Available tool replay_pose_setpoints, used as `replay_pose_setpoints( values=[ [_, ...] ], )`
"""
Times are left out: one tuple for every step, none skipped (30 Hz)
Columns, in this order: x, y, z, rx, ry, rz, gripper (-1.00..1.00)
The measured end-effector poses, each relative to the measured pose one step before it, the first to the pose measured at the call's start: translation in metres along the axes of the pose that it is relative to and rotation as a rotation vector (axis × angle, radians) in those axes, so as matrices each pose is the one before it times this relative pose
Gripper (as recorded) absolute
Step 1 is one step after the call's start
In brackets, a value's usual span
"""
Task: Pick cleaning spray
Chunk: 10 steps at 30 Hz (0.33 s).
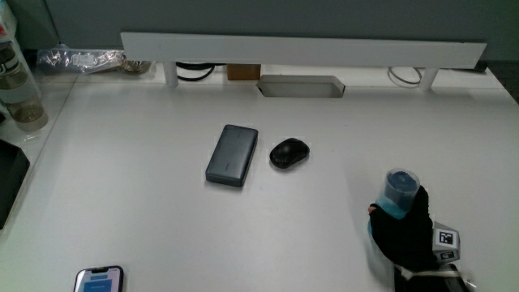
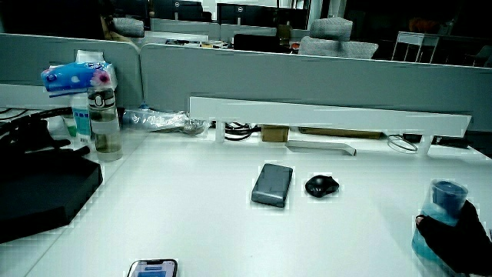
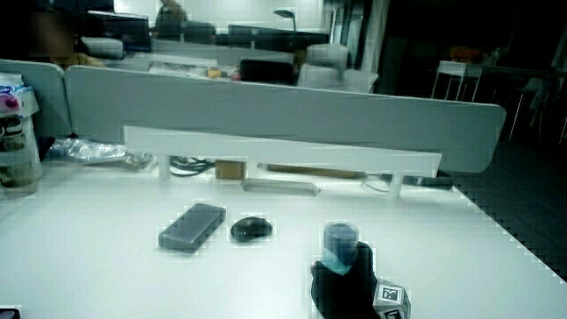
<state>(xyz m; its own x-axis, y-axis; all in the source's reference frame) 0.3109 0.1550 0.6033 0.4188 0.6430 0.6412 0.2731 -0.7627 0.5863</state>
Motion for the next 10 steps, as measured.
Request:
replay_pose_setpoints(
  values=[
    [0.00791, 0.00633, -0.00054, -0.04866, 0.01166, -0.04080, 1.00],
    [-0.00240, 0.00120, -0.00054, -0.00913, 0.01862, 0.00357, 1.00],
    [-0.00239, 0.00121, -0.00057, -0.00913, 0.01862, 0.00357, 1.00],
    [-0.00424, 0.00075, -0.00144, -0.01227, 0.02387, -0.00088, 1.00],
    [-0.00145, 0.00351, -0.00200, -0.01010, 0.00585, 0.02535, 1.00],
    [-0.00801, -0.00071, -0.00280, -0.01639, 0.00496, -0.00402, 1.00],
    [-0.00430, 0.00198, -0.00343, -0.01065, 0.01209, 0.01127, 1.00],
    [-0.00860, -0.00013, -0.00371, -0.01460, 0.01237, 0.02256, 1.00],
    [-0.00646, 0.00055, -0.00362, -0.00752, 0.00019, 0.00981, 1.00],
    [-0.00339, 0.00232, -0.00405, -0.00713, 0.01352, 0.01918, 1.00]
  ],
)
